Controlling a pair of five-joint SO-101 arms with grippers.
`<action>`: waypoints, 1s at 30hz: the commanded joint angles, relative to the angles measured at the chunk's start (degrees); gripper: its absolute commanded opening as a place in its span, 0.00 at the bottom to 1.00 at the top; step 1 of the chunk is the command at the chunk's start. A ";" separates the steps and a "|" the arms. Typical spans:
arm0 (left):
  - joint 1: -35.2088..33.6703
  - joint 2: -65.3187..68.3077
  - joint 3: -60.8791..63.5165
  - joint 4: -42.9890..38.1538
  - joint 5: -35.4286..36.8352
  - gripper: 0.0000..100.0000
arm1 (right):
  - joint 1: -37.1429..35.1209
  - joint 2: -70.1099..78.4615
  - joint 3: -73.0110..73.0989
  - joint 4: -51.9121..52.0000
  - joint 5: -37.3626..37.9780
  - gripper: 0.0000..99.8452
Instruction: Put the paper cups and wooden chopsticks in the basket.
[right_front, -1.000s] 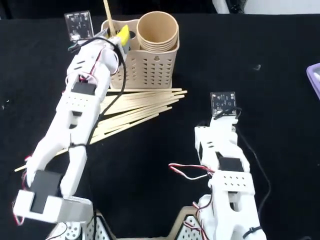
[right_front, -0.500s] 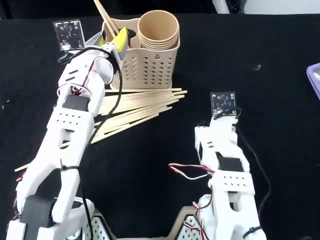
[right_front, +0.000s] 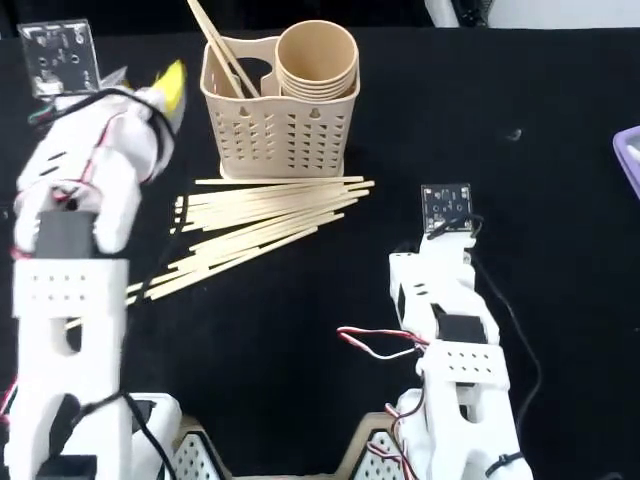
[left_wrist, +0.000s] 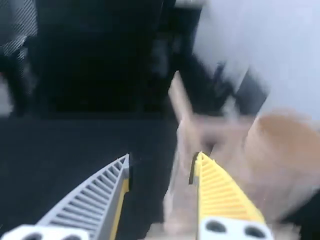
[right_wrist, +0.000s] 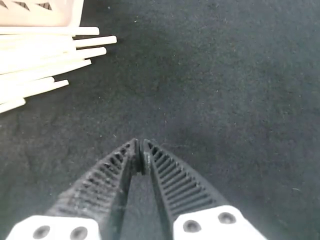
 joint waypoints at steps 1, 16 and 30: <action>-3.21 0.70 -3.38 21.71 -15.38 0.22 | -0.79 -0.22 -0.84 -1.32 -0.18 0.01; -10.07 27.16 15.43 17.23 -59.69 0.22 | -0.79 -0.22 -0.66 -1.32 -0.18 0.01; -5.49 42.64 15.96 4.48 -59.08 0.22 | -0.79 -0.22 -0.75 -1.32 -0.18 0.01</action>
